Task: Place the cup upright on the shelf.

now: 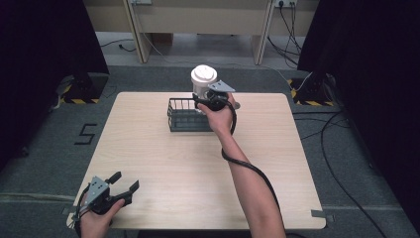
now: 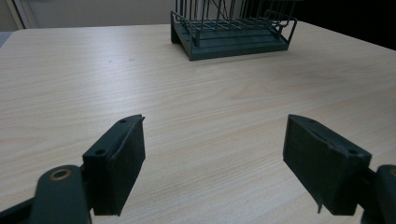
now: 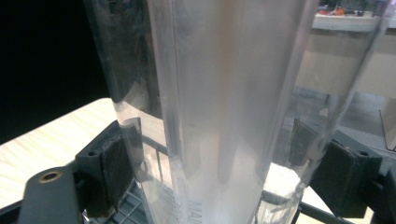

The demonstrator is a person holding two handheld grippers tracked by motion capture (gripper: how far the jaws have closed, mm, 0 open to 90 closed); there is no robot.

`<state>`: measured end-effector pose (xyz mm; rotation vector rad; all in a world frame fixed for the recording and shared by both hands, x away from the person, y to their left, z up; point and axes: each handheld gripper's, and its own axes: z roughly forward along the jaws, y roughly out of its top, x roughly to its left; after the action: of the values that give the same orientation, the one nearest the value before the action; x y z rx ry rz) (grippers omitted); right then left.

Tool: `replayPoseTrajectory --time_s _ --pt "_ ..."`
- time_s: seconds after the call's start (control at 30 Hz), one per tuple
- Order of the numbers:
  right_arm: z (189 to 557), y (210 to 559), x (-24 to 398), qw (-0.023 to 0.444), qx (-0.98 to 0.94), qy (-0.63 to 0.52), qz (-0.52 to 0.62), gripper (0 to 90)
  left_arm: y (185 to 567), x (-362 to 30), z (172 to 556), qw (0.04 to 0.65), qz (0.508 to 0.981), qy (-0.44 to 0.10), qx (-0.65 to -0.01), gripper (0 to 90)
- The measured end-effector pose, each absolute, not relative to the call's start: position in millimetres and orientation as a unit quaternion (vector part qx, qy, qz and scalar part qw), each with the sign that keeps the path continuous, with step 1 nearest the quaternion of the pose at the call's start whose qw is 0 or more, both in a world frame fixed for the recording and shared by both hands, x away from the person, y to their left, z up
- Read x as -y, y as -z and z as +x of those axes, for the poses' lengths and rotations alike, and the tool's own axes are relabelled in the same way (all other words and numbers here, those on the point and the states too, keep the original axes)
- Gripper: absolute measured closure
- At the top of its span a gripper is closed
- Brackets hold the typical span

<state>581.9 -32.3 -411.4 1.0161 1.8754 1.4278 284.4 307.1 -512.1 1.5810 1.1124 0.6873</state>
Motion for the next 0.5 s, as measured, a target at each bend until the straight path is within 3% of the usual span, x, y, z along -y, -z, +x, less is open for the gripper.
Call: replayPoseTrajectory --time_s 0.5 --pt "584.1 426.5 26.1 0.283 -0.714 -0.512 0.385 18.0 512.0 -307.1 284.4 0.518 0.660 -0.287 -0.462 20.4"
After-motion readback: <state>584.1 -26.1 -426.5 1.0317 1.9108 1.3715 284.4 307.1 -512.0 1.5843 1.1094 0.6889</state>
